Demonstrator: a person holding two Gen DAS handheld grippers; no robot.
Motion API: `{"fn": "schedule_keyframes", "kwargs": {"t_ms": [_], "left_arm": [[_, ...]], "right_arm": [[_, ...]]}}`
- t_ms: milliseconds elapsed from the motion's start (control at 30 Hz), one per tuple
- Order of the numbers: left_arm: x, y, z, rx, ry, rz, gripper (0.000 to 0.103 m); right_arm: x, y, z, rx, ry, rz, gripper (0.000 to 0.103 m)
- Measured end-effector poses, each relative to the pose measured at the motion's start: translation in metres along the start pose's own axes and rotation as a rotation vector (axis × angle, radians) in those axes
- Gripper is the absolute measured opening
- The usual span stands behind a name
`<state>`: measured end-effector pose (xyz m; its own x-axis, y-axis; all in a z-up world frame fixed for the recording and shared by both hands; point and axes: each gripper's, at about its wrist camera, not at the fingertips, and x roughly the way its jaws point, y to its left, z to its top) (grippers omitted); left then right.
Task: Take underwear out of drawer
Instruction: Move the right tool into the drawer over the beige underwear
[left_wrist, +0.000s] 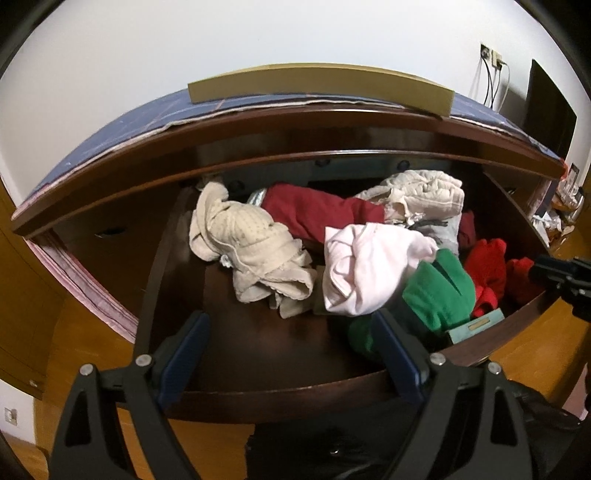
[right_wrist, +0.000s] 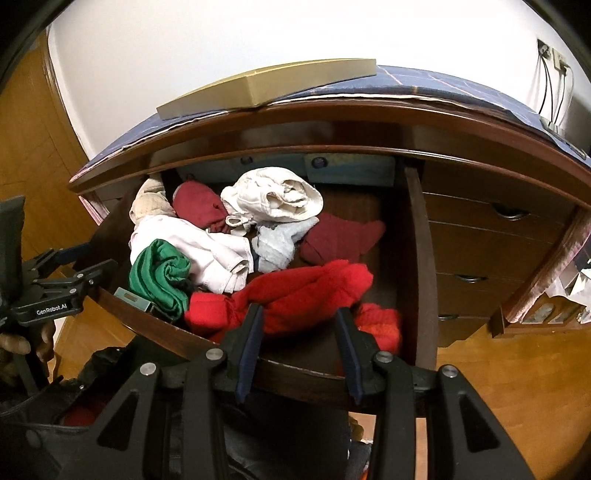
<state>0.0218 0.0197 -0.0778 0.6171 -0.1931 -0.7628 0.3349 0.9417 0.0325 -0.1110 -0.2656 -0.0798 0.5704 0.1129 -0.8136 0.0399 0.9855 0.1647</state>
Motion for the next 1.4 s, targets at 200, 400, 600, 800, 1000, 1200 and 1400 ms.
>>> {"fn": "schedule_keyframes", "kwargs": {"t_ms": [200,400,600,800,1000,1200,1400], "left_arm": [[-0.003,-0.002,0.001,0.030,0.010,-0.013,0.090],[-0.017,-0.005,0.005,0.103,-0.030,-0.015,0.091],[-0.019,0.002,0.012,0.098,-0.041,-0.012,0.091],[-0.018,-0.003,0.024,0.135,-0.053,-0.015,0.091],[-0.019,-0.006,0.035,0.167,-0.062,-0.006,0.091],[-0.015,0.011,0.042,0.131,-0.040,0.019,0.092],[0.001,0.043,0.046,0.035,0.010,0.034,0.092]], "right_arm": [[-0.001,-0.003,-0.001,0.008,-0.020,-0.010,0.051],[-0.008,-0.012,0.003,0.092,-0.033,0.039,0.052],[-0.024,-0.011,0.010,0.126,-0.107,0.072,0.052],[-0.026,0.006,0.032,0.036,-0.142,0.078,0.052],[0.003,0.042,0.073,-0.209,-0.099,0.052,0.059],[0.060,0.065,0.101,-0.447,0.036,-0.014,0.060],[0.109,0.074,0.109,-0.563,0.154,-0.086,0.068]]}}
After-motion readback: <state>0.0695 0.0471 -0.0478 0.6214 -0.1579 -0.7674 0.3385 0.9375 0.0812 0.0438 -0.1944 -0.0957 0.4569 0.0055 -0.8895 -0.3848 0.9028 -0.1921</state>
